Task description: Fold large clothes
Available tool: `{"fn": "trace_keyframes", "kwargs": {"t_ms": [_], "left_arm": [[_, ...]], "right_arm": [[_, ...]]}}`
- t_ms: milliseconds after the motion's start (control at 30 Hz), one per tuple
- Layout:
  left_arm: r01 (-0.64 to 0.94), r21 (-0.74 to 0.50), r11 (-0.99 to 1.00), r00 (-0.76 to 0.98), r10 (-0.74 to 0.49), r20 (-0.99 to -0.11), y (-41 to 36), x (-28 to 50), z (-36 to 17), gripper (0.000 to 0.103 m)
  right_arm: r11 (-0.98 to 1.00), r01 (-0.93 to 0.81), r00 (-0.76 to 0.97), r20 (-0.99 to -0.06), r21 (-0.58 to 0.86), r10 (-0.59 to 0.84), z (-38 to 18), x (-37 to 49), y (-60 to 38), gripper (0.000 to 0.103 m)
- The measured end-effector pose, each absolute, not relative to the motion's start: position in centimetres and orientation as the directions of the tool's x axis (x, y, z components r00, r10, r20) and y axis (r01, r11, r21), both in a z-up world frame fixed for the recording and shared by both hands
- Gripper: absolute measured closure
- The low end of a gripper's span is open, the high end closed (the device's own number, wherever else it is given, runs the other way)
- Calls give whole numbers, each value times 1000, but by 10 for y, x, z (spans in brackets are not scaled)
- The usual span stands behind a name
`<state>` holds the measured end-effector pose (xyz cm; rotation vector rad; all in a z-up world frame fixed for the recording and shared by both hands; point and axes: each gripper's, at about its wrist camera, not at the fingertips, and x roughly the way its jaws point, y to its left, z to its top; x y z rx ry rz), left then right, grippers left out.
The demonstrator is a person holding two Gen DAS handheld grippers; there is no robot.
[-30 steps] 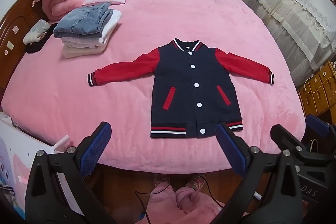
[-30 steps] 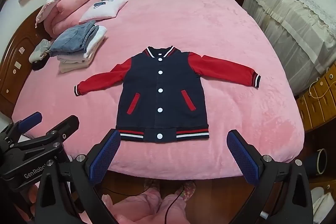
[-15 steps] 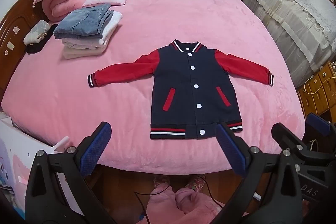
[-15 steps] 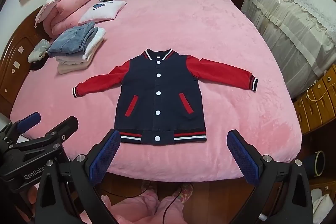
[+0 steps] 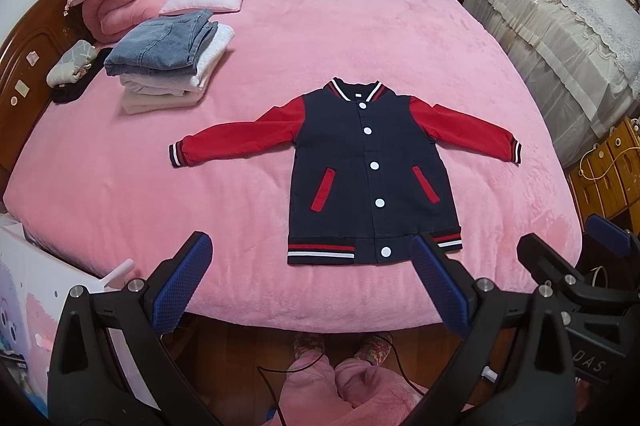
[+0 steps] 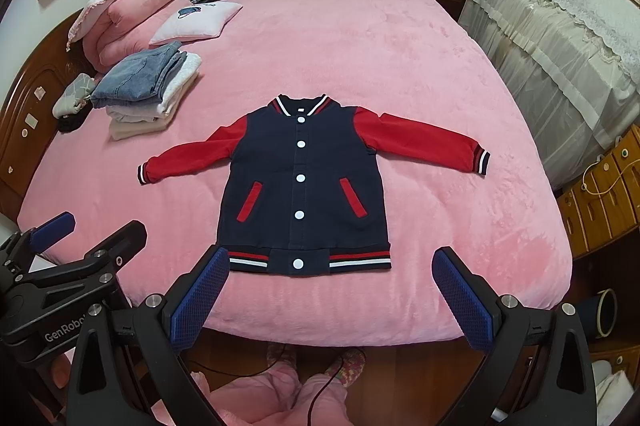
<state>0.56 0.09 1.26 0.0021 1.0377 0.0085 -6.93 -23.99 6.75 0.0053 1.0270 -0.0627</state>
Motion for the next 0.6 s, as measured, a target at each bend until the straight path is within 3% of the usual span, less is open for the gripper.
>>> {"fn": "trace_keyframes", "kwargs": {"t_ms": [600], "left_arm": [[7, 5, 1000, 496, 1, -868, 1, 2, 16, 5]], "right_arm": [[998, 62, 510, -858, -29, -57, 66, -70, -248, 0]]}}
